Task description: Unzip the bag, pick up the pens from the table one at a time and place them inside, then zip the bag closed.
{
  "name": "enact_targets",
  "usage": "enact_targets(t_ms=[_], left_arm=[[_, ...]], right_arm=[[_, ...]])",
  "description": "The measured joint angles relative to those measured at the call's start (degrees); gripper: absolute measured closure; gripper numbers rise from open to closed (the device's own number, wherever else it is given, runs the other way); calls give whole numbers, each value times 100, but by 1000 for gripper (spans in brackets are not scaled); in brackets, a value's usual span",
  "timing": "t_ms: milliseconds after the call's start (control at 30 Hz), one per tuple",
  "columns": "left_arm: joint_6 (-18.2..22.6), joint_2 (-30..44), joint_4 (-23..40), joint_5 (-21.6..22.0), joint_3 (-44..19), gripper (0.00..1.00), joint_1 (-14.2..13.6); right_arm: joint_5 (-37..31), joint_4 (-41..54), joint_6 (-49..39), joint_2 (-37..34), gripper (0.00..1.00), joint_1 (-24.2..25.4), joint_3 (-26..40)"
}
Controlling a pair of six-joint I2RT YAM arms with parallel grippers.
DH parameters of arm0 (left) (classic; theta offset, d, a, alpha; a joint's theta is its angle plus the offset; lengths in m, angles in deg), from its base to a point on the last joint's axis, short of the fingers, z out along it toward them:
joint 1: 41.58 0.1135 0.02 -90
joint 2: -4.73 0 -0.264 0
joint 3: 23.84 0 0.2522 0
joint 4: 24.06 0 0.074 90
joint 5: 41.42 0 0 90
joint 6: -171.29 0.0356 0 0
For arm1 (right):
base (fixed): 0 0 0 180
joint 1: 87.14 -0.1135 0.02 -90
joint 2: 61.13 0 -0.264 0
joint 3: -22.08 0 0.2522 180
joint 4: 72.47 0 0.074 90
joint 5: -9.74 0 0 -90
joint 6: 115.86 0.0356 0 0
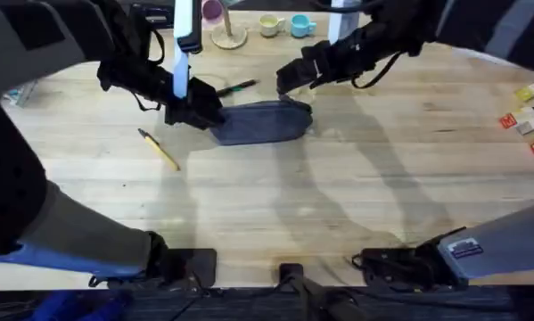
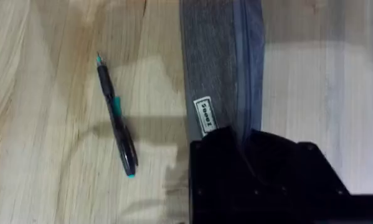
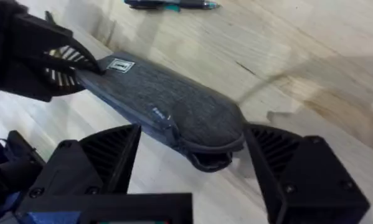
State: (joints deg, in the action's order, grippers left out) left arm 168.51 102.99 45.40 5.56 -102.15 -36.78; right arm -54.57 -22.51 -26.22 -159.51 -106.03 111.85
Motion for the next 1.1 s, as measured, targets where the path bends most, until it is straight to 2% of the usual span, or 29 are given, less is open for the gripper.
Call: enact_targets(t_ms=[167, 367, 500, 800, 1000, 1100], left_arm=[[0, 0, -1, 0, 0, 957, 0], [0, 0, 0, 0, 0, 957, 0], [0, 0, -1, 0, 0, 957, 0], [0, 0, -1, -1, 0, 957, 0], [0, 0, -6, -4, 0, 957, 0], [0, 0, -6, -4, 0, 957, 0]], right_arm=[[0, -47, -18, -90, 5, -118, 0], [0, -58, -448, -90, 31, -327, 1], [-1, -66, -648, -98, 80, -413, 1], [-17, -138, -764, -348, 355, -420, 2], [7, -170, -772, -348, 645, -446, 2], [7, -181, -782, -348, 746, -452, 2]])
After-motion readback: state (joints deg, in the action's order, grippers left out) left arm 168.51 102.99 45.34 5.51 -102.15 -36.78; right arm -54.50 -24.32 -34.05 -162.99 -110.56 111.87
